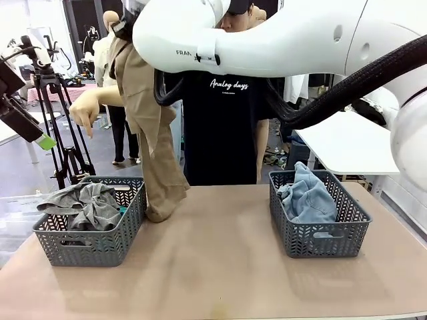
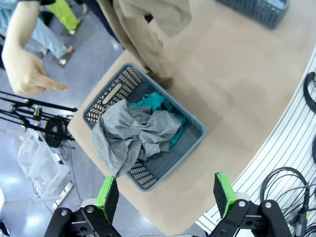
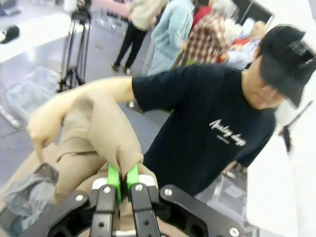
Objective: Sort the tops and bottoms.
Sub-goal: Sort the clothes according to human instructions.
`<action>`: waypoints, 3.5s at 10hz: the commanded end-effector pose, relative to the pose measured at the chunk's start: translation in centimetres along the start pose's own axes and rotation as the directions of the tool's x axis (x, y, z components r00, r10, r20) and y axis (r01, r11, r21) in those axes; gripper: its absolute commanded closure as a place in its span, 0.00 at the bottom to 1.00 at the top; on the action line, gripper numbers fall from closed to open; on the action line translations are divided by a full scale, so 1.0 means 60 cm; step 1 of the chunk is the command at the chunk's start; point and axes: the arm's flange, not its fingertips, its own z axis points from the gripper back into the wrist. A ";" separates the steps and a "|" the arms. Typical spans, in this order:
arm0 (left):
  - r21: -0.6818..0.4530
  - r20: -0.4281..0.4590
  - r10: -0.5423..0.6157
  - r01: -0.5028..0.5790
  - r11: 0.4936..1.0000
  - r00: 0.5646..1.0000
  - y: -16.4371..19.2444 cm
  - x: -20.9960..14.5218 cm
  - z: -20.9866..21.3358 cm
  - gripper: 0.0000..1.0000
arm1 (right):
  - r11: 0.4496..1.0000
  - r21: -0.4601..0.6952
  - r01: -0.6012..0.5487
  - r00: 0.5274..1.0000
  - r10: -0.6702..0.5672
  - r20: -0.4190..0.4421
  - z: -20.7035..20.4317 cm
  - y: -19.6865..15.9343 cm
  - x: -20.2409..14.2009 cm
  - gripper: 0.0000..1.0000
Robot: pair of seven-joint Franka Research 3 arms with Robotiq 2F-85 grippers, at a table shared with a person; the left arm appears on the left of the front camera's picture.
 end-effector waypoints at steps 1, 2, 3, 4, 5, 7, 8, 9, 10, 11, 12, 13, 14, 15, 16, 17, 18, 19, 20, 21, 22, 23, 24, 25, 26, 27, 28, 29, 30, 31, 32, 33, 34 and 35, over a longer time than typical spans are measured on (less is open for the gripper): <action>0.001 -0.012 0.005 -0.005 1.000 1.000 0.000 -0.001 0.005 0.00 | 0.999 0.015 -0.037 0.989 0.034 0.141 0.020 0.001 0.078 1.00; 0.001 -0.012 0.005 -0.005 1.000 1.000 0.000 -0.001 0.005 0.00 | 0.998 0.045 -0.038 0.980 0.028 0.197 0.029 0.003 0.101 1.00; 0.001 -0.012 0.005 -0.005 1.000 1.000 0.000 -0.001 0.005 0.00 | 0.995 0.101 -0.016 0.967 -0.011 0.254 0.034 0.009 0.120 1.00; 0.001 -0.012 0.005 -0.005 1.000 1.000 0.000 -0.001 0.005 0.00 | 0.992 0.127 -0.007 0.952 -0.032 0.303 0.033 0.017 0.136 1.00; 0.001 -0.012 0.005 -0.005 1.000 1.000 0.000 -0.001 0.005 0.00 | 0.991 0.136 -0.014 0.940 -0.033 0.339 0.026 0.026 0.151 1.00; 0.001 -0.012 0.005 -0.005 1.000 1.000 0.000 -0.001 0.005 0.00 | 0.991 0.131 -0.027 0.911 -0.030 0.412 0.009 0.038 0.190 1.00; 0.001 -0.012 0.005 -0.005 1.000 1.000 0.000 -0.001 0.005 0.00 | 0.990 0.136 -0.044 0.895 -0.021 0.446 0.006 0.048 0.211 1.00; 0.001 -0.012 0.005 -0.005 1.000 1.000 0.000 -0.001 0.005 0.00 | 0.988 0.141 -0.056 0.882 -0.017 0.470 0.003 0.057 0.227 1.00; 0.001 -0.012 0.005 -0.005 1.000 1.000 0.000 -0.001 0.005 0.00 | 0.986 0.151 -0.066 0.875 -0.015 0.484 -0.001 0.064 0.240 1.00; 0.001 -0.012 0.005 -0.005 1.000 1.000 0.000 -0.001 0.005 0.00 | 0.987 0.147 -0.065 0.860 -0.020 0.510 0.000 0.066 0.254 1.00; 0.001 -0.012 0.005 -0.005 1.000 1.000 0.000 -0.001 0.005 0.00 | 0.987 0.143 -0.074 0.838 -0.017 0.545 0.009 0.070 0.274 1.00; 0.001 -0.012 0.005 -0.005 1.000 1.000 0.000 -0.001 0.005 0.00 | 0.987 0.138 -0.088 0.815 -0.008 0.579 0.017 0.077 0.291 1.00; 0.001 -0.012 0.005 -0.005 1.000 1.000 0.000 -0.001 0.005 0.00 | 0.986 0.142 -0.088 0.792 -0.018 0.611 0.020 0.083 0.302 1.00; 0.001 -0.012 0.005 -0.005 1.000 1.000 0.000 -0.001 0.005 0.00 | 0.984 0.163 -0.070 0.773 -0.049 0.632 0.015 0.088 0.305 1.00; 0.001 -0.012 0.005 -0.005 1.000 1.000 0.000 -0.001 0.005 0.00 | 0.982 0.189 -0.030 0.755 -0.101 0.647 -0.002 0.091 0.297 1.00; 0.001 -0.012 0.005 -0.005 1.000 1.000 0.000 -0.001 0.005 0.00 | 0.977 0.212 0.001 0.751 -0.141 0.645 -0.024 0.099 0.283 1.00; 0.001 -0.012 0.005 -0.005 1.000 1.000 0.000 -0.001 0.005 0.00 | 0.971 0.238 0.023 0.757 -0.173 0.631 -0.059 0.112 0.261 1.00; 0.001 -0.012 0.005 -0.005 1.000 1.000 0.000 -0.001 0.005 0.00 | 0.963 0.266 0.046 0.756 -0.207 0.621 -0.096 0.126 0.241 1.00; 0.001 -0.012 0.005 -0.005 1.000 1.000 0.000 -0.001 0.005 0.00 | 0.960 0.273 0.064 0.754 -0.226 0.617 -0.125 0.140 0.224 1.00; 0.001 -0.012 0.005 -0.005 1.000 1.000 0.000 -0.001 0.005 0.00 | 0.954 0.287 0.084 0.751 -0.250 0.612 -0.152 0.157 0.206 1.00; 0.001 -0.012 0.005 -0.005 1.000 1.000 0.000 -0.001 0.005 0.00 | 0.951 0.296 0.087 0.759 -0.256 0.598 -0.176 0.175 0.188 1.00; 0.001 -0.012 0.005 -0.005 1.000 1.000 0.000 -0.001 0.005 0.00 | 0.952 0.289 0.100 0.783 -0.255 0.568 -0.196 0.186 0.166 1.00; 0.001 -0.012 0.005 -0.005 1.000 1.000 0.000 -0.001 0.005 0.00 | 0.951 0.288 0.113 0.812 -0.256 0.525 -0.214 0.188 0.140 1.00; 0.001 -0.012 0.005 -0.005 1.000 1.000 0.000 -0.001 0.005 0.00 | 0.951 0.281 0.130 0.840 -0.256 0.478 -0.232 0.186 0.112 1.00; 0.001 -0.012 0.005 -0.005 1.000 1.000 0.000 -0.001 0.005 0.00 | 0.945 0.288 0.152 0.864 -0.268 0.425 -0.248 0.187 0.082 1.00; 0.001 -0.012 0.005 -0.005 1.000 1.000 0.000 -0.001 0.005 0.00 | 0.936 0.302 0.182 0.885 -0.290 0.365 -0.265 0.188 0.054 1.00; 0.001 -0.012 0.005 -0.005 1.000 1.000 0.000 -0.001 0.005 0.00 | 0.927 0.309 0.212 0.901 -0.308 0.304 -0.280 0.187 0.029 1.00; 0.001 -0.012 0.005 -0.005 1.000 1.000 0.000 -0.001 0.005 0.00 | 0.919 0.312 0.240 0.912 -0.324 0.252 -0.291 0.186 0.011 1.00; 0.001 -0.012 0.005 -0.005 1.000 1.000 0.000 -0.001 0.005 0.00 | 0.904 0.329 0.272 0.920 -0.344 0.187 -0.299 0.189 -0.008 1.00; 0.001 -0.012 0.005 -0.005 1.000 1.000 0.000 -0.001 0.005 0.00 | 0.890 0.338 0.305 0.926 -0.361 0.115 -0.303 0.191 -0.027 1.00; 0.001 -0.012 0.005 -0.005 1.000 1.000 0.000 -0.001 0.005 0.00 | 0.891 0.325 0.318 0.935 -0.352 0.052 -0.297 0.181 -0.037 1.00; 0.001 -0.012 0.005 -0.005 1.000 1.000 0.000 -0.001 0.005 0.00 | 0.905 0.315 0.287 0.921 -0.351 0.171 -0.223 0.168 -0.130 1.00; 0.001 -0.012 0.005 -0.005 1.000 1.000 0.000 -0.001 0.005 0.00 | 0.905 0.315 0.287 0.921 -0.351 0.171 -0.223 0.168 -0.130 1.00; 0.001 -0.012 0.005 -0.005 1.000 1.000 0.000 -0.001 0.005 0.00 | 0.905 0.315 0.287 0.921 -0.351 0.171 -0.223 0.168 -0.130 1.00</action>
